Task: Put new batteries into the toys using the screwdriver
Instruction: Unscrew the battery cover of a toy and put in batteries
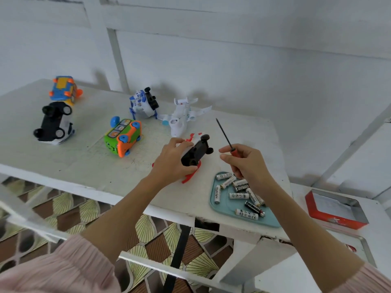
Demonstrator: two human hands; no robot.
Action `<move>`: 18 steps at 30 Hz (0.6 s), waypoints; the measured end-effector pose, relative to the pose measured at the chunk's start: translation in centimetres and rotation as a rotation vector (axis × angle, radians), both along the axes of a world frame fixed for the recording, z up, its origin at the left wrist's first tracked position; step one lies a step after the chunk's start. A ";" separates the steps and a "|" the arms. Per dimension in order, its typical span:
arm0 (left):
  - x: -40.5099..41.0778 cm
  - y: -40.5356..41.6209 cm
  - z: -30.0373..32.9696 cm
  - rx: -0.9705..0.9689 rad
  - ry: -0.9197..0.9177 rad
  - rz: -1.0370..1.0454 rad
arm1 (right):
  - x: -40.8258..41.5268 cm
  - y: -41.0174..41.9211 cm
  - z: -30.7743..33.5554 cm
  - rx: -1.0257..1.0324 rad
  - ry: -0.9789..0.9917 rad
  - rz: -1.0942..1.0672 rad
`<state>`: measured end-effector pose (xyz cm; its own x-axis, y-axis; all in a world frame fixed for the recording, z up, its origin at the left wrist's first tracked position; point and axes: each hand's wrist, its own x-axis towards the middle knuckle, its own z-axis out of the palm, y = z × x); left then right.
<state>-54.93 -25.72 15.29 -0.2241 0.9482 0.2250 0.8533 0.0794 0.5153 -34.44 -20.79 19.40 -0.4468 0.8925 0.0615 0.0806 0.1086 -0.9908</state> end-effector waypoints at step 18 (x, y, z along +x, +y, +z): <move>-6.0 -1.2 -0.5 -0.017 -0.608 0.148 | -4.6 3.6 -0.2 0.022 -0.141 0.212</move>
